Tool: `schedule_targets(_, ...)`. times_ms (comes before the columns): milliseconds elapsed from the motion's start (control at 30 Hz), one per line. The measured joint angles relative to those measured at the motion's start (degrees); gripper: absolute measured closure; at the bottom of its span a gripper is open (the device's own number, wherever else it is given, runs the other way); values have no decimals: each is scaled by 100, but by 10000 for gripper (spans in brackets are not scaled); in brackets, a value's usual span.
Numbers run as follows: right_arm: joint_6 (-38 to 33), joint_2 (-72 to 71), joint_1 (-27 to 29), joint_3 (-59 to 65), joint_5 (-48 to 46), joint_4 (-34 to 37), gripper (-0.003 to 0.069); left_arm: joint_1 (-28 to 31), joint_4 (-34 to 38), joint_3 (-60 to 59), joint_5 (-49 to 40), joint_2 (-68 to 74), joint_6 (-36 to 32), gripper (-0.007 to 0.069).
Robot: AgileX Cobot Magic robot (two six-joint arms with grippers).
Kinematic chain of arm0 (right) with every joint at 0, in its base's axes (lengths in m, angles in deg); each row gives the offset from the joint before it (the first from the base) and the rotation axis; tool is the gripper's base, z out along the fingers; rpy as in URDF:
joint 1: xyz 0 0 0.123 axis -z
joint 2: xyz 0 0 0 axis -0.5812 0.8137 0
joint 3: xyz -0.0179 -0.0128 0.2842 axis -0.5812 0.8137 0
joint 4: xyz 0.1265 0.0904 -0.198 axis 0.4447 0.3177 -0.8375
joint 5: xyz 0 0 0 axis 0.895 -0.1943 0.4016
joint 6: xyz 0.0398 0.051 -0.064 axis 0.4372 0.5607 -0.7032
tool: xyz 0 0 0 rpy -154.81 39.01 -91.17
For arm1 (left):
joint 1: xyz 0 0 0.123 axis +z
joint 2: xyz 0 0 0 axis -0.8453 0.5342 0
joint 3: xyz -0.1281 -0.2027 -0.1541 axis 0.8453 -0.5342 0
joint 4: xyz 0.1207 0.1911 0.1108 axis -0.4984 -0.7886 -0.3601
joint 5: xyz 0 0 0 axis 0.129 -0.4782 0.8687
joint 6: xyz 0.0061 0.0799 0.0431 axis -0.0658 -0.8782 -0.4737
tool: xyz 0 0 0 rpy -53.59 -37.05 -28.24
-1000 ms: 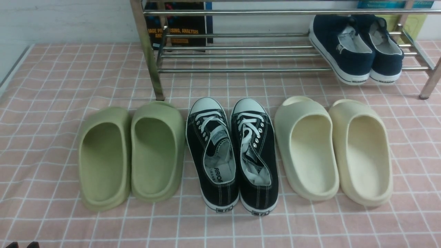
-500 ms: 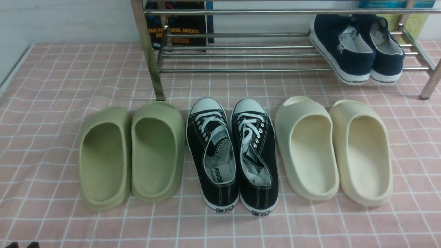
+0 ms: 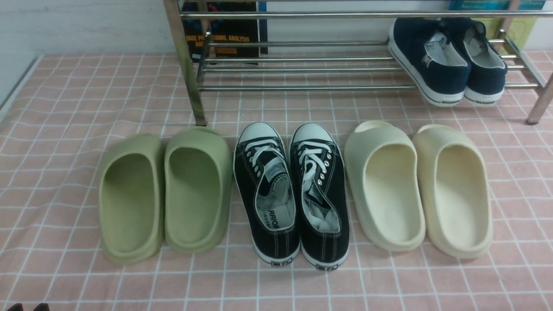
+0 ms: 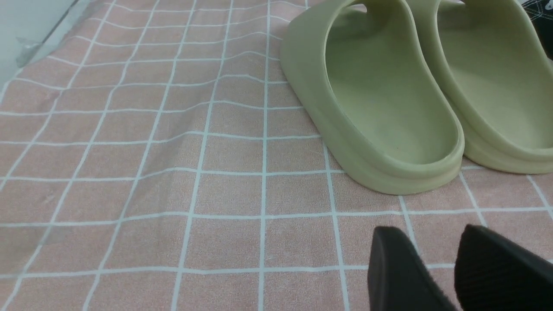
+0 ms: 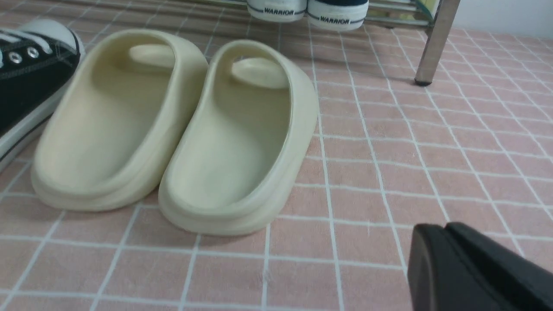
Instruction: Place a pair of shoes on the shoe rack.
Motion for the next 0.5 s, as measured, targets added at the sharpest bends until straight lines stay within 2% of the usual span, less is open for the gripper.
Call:
schedule_targets(233, 0, 0, 0, -35, -340, -25, 622, 0, 0, 0, 0, 0, 0, 384)
schedule_targets(367, 7, 0, 0, -41, -362, -47, 674, 0, 0, 0, 0, 0, 0, 384)
schedule_targets(500, 135, 0, 0, -41, -362, -23, 678, 0, 0, 0, 0, 0, 0, 384)
